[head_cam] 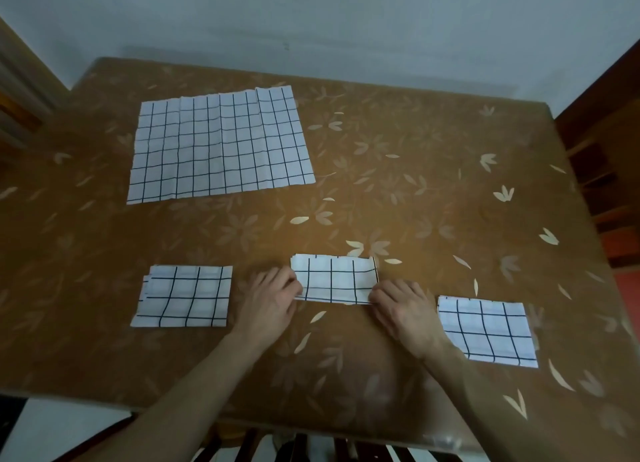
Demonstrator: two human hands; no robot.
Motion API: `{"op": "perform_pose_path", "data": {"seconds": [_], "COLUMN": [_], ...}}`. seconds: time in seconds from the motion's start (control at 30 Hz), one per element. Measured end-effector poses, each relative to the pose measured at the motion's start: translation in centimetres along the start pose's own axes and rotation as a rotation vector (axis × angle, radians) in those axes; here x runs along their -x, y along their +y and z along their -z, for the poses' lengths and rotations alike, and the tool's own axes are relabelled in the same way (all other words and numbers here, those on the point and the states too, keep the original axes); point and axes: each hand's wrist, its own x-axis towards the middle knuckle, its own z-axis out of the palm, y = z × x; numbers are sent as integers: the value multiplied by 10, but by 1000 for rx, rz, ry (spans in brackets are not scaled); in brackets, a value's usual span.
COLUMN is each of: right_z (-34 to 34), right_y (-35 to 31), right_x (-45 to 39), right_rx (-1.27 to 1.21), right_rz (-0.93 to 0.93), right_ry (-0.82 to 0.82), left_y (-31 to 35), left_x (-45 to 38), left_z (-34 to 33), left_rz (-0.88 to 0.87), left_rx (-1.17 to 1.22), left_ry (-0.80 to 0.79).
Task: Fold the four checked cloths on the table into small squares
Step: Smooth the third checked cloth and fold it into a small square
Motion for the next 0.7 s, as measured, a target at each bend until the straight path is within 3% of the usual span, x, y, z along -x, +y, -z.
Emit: {"op": "perform_pose_path", "data": {"seconds": [0.13,0.3,0.4,0.57,0.7], "right_z": [-12,-16,-26,-55,-58], "right_y": [-7,-19,-46,-78,-77], "right_x": [17,21,15,11,14], "right_rx": [5,-4,-31,-70,-70], "right_rz": [-21,-112,-139,-64,-51], "right_ry": [-59,-55,-63,-260,-362], "left_y": [1,17,37,53,41], "left_x": [24,25,18,19,26], "left_z": [-14,-22,-39,-71,-79], "left_rz": [7,61,54,106,51], "left_rx": [-45,11,41,-15,-83], "left_ry": [-162,27,53,-193,-161]}}
